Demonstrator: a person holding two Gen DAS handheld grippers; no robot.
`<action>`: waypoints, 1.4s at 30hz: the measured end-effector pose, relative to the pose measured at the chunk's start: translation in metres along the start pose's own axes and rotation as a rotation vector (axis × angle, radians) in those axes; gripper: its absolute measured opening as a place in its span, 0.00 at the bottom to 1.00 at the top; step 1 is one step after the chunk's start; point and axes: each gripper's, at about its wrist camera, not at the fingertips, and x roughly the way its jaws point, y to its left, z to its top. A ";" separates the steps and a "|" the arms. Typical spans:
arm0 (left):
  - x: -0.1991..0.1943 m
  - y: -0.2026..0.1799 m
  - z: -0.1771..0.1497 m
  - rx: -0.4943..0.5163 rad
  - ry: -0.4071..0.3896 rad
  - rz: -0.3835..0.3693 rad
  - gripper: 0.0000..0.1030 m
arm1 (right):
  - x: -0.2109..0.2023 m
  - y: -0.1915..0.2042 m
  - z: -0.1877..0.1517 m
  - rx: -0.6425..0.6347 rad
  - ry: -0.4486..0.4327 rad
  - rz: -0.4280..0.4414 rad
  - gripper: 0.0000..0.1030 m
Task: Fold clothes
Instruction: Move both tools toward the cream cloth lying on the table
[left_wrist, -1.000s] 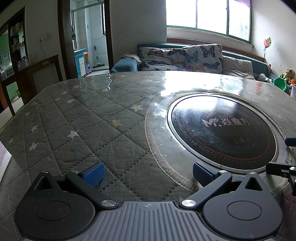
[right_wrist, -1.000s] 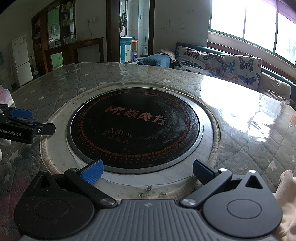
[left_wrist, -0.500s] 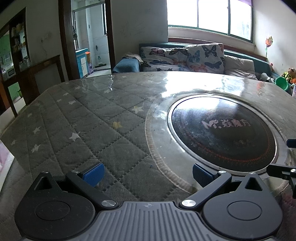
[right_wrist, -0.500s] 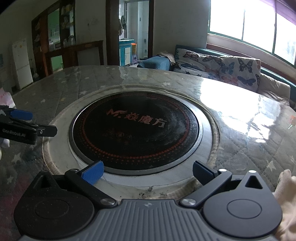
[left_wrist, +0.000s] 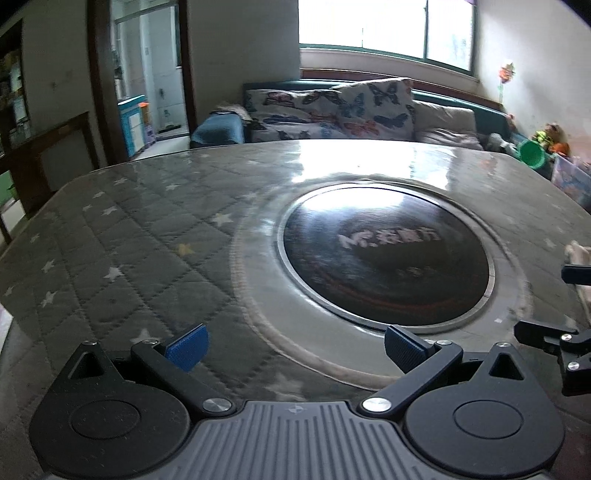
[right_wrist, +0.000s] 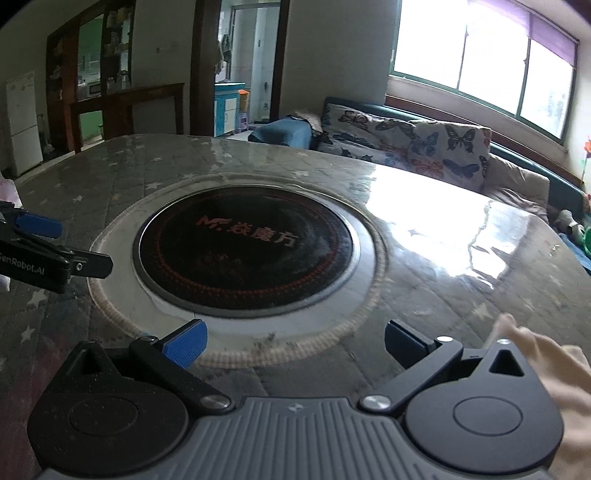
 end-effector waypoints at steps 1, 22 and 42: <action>-0.002 -0.004 0.000 0.008 -0.001 -0.012 1.00 | -0.003 -0.001 -0.002 0.006 0.001 -0.004 1.00; -0.033 -0.068 -0.008 0.130 0.018 -0.186 1.00 | -0.079 -0.015 -0.040 0.097 0.003 -0.086 1.00; -0.046 -0.119 -0.012 0.234 0.042 -0.291 1.00 | -0.120 -0.034 -0.068 0.193 0.022 -0.151 1.00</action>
